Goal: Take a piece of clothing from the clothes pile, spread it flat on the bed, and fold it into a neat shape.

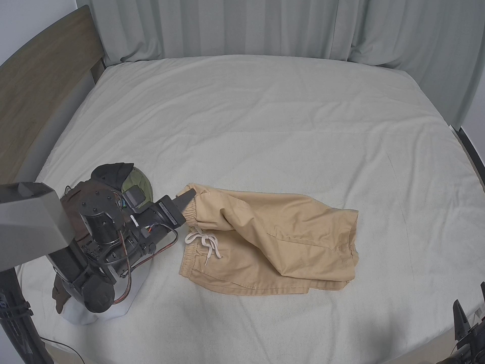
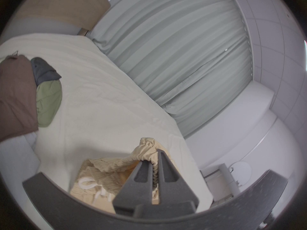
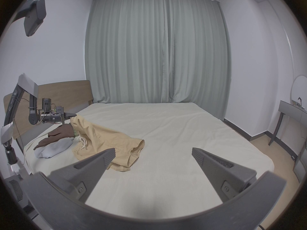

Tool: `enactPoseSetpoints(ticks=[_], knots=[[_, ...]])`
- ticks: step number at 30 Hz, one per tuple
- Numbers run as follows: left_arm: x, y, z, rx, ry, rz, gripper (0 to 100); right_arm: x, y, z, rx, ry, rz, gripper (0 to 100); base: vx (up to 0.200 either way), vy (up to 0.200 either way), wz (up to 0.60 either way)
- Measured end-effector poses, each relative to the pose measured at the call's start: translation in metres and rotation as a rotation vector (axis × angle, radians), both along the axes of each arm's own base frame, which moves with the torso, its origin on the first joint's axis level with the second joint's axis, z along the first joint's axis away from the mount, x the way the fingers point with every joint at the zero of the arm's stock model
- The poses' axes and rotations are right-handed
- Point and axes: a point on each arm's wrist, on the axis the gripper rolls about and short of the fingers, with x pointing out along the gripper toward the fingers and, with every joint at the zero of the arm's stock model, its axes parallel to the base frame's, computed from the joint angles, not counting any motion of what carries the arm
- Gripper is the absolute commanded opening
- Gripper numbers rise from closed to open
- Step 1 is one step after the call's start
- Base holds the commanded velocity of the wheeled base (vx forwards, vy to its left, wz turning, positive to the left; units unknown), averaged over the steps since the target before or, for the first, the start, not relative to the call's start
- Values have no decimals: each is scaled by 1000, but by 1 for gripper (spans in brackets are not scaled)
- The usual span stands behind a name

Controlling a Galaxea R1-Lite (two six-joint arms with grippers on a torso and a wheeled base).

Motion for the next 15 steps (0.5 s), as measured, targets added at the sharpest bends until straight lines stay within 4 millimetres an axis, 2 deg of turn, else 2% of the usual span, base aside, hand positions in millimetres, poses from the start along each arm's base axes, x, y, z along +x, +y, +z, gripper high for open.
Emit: enactPoseSetpoints(ticks=[6,15], knots=[[8,12,-15,164,-43,37,0,0,0,0,0,0,0,100,0,0,0],[23,54,-29,335,-93,49,0,0,0,0,-2,-2,0,100,0,0,0]])
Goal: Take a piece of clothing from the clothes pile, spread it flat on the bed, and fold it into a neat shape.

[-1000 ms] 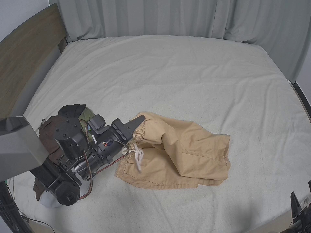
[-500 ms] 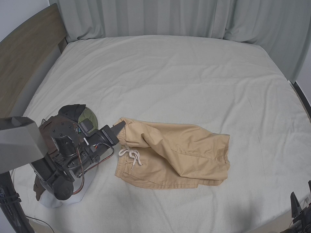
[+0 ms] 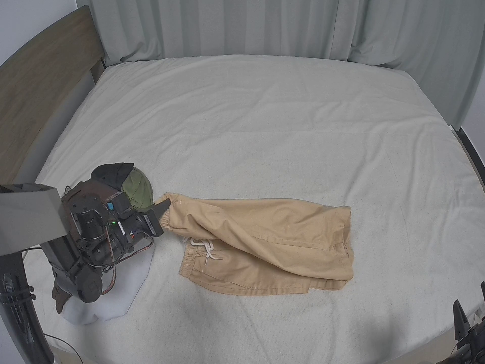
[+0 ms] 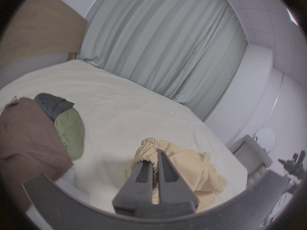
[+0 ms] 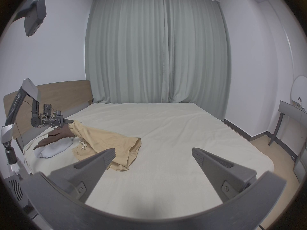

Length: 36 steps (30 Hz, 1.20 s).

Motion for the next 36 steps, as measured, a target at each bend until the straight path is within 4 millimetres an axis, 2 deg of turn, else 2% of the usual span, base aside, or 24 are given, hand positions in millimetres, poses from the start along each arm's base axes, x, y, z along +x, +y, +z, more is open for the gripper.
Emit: enactPoseSetpoints(ticks=[4,7,27,32,36], knots=[[2,14,-7,36,7,3,0,0,0,0,-1,0,1,100,0,0,0],[1,16,-10,39,22,3,0,0,0,0,-1,0,1,100,0,0,0],[-4,-2,-20,50,53,-55,0,0,0,1,-12,-7,12,100,0,0,0],[-5,-4,-21,52,58,-62,0,-2,0,15,-18,-122,19,100,0,0,0],[-5,-6,-22,53,60,-66,0,-4,1,37,-21,-173,34,100,0,0,0]])
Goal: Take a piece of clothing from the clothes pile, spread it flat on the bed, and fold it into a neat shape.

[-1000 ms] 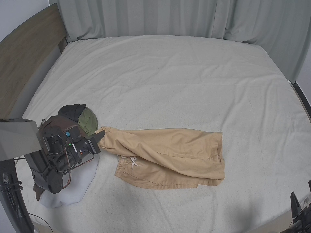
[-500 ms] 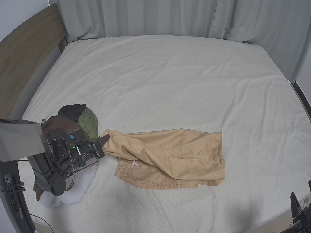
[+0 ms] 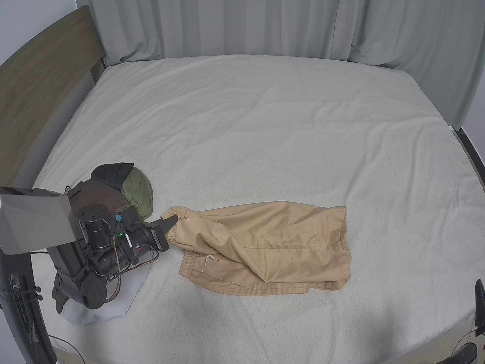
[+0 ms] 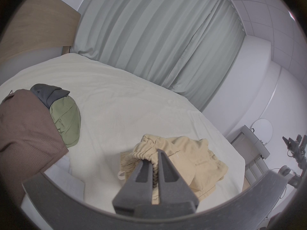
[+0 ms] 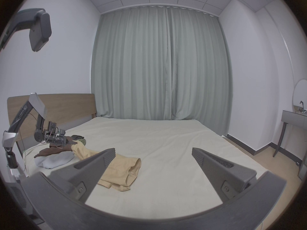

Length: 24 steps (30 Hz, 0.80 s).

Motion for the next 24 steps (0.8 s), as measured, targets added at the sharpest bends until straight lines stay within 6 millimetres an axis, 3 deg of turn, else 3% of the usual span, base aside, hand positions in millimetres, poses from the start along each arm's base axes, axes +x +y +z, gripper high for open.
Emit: enactPoseSetpoints(ticks=[9,24], knots=[[0,-2,1,-1,-5,-5,0,15,2,22,-12,88,77,100,0,0,0],[-1,-2,2,-1,-8,-5,0,38,3,31,-15,224,141,100,0,0,0]])
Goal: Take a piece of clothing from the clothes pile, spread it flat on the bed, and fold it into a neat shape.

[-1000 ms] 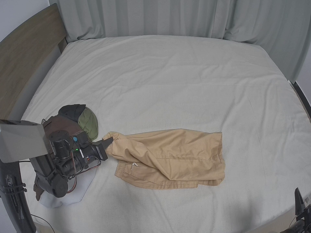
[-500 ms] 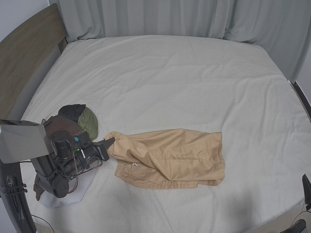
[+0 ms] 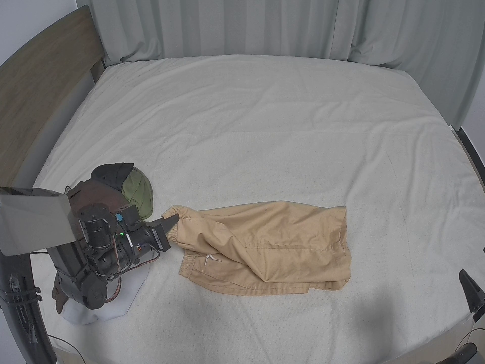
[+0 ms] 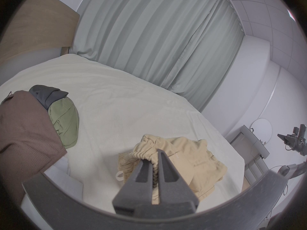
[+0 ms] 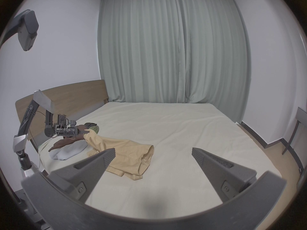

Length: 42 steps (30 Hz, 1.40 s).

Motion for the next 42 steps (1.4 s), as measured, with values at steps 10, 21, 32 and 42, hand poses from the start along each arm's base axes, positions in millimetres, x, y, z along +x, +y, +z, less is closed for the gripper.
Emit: enactPoseSetpoints(ticks=[10,21,32,42], knots=[[1,1,2,-2,-6,6,0,18,2,5,-5,94,108,100,0,0,0],[1,0,2,-2,-10,2,0,40,5,3,-32,213,221,100,0,0,0],[0,-1,2,3,-11,-1,0,70,11,17,-22,284,303,100,0,0,0],[-2,-2,5,9,-21,-10,0,102,19,36,63,333,443,100,0,0,0]])
